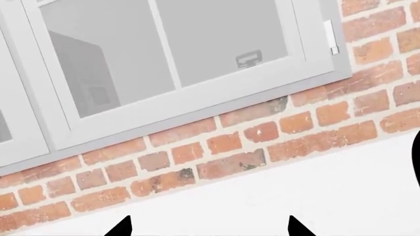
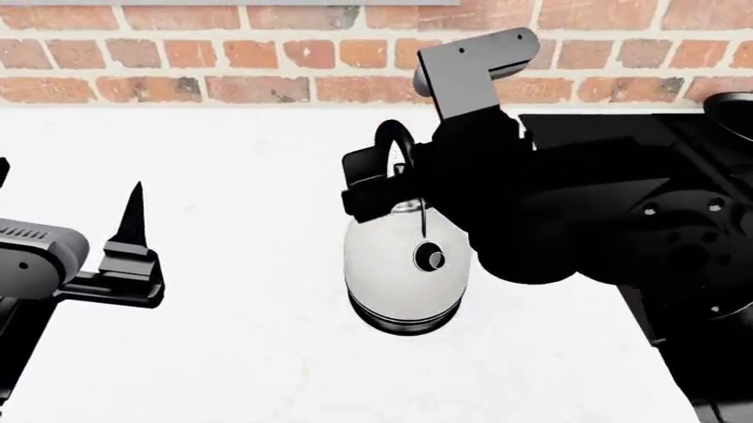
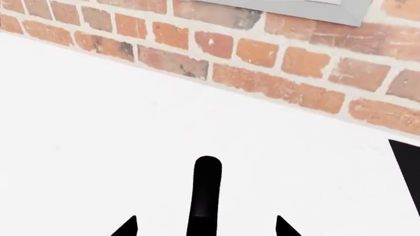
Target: Pick the kettle from the counter and place it on a stove burner. Then turn the burner on.
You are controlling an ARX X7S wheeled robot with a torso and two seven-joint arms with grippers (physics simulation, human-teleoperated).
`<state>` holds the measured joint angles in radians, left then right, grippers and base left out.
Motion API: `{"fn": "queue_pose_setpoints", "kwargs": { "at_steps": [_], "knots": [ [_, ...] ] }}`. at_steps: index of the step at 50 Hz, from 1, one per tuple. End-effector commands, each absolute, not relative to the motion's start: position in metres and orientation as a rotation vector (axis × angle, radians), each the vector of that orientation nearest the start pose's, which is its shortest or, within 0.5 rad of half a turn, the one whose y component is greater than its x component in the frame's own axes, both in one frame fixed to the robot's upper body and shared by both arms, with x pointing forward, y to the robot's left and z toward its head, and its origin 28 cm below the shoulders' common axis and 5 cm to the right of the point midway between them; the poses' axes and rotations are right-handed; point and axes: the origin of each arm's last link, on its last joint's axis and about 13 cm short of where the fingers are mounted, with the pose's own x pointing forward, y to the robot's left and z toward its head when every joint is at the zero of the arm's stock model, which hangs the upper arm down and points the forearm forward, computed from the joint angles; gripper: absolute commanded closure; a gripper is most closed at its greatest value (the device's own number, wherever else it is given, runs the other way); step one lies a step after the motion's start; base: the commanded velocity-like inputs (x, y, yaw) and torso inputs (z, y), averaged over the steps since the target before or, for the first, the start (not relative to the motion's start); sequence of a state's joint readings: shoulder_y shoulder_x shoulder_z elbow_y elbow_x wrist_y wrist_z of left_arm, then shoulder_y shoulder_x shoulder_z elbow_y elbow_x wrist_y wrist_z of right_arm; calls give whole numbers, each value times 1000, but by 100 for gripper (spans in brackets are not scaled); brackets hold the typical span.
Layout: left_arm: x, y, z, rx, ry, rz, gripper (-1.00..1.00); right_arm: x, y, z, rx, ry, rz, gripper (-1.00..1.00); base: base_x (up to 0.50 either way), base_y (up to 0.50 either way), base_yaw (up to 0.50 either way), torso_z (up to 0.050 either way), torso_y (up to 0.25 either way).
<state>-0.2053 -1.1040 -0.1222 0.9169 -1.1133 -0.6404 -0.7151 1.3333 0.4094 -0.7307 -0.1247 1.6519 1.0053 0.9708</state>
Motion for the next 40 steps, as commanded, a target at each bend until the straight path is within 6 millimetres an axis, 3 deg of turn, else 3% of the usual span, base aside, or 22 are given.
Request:
{"fn": "queue_pose_setpoints", "kwargs": {
  "at_steps": [1, 15, 16, 40],
  "knots": [
    [163, 287, 231, 294, -203, 30, -100, 278, -34, 281, -145, 304, 370, -100, 0, 0, 0, 0, 0],
    [162, 288, 232, 290, -210, 35, -100, 284, -33, 279, -158, 263, 364, -100, 0, 0, 0, 0, 0],
    [162, 288, 232, 290, -210, 36, -100, 284, -33, 279, -160, 262, 361, 100, 0, 0, 0, 0, 0],
    [162, 288, 232, 290, -210, 37, -100, 284, -39, 284, -169, 217, 316, 100, 0, 0, 0, 0, 0]
  ]
}}
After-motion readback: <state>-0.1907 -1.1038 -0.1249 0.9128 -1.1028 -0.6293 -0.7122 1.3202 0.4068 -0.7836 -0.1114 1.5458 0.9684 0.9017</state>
